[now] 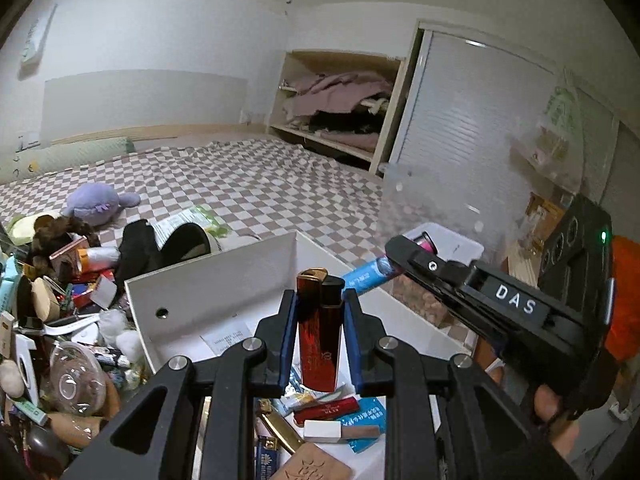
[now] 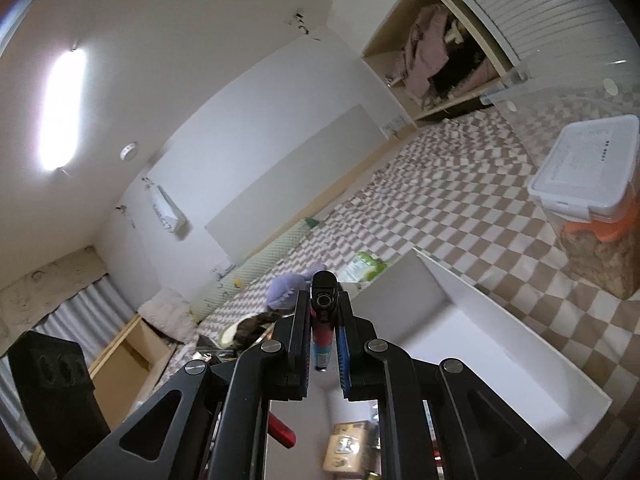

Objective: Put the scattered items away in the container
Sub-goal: 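Open the left tool to drop the dark red tube while the right tool releases the lighter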

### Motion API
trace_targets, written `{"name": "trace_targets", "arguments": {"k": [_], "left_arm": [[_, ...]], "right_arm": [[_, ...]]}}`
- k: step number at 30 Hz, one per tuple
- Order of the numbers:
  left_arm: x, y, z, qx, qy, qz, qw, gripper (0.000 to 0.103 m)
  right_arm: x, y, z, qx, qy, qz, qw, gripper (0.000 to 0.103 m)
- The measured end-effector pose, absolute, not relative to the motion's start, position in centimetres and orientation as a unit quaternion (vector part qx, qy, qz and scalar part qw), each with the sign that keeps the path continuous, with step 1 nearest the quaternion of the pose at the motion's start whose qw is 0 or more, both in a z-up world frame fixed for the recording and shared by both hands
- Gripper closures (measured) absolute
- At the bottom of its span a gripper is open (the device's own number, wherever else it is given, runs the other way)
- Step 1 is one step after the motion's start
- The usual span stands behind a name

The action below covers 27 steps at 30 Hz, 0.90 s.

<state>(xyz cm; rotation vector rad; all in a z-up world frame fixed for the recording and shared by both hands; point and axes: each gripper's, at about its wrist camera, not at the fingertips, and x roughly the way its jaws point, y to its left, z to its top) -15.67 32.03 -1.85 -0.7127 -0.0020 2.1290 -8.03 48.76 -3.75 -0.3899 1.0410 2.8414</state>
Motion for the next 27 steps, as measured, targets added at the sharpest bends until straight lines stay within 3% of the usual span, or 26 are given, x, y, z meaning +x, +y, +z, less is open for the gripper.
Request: {"name": "trace_targets", "arguments": {"k": [27], "left_arm": [[-16.2, 34.6, -8.8, -0.412, 0.069, 0.827, 0.377, 0.081]], "right_arm": [[-10.0, 47.6, -5.5, -0.238, 0.265, 0.932, 0.07, 0.091]]}}
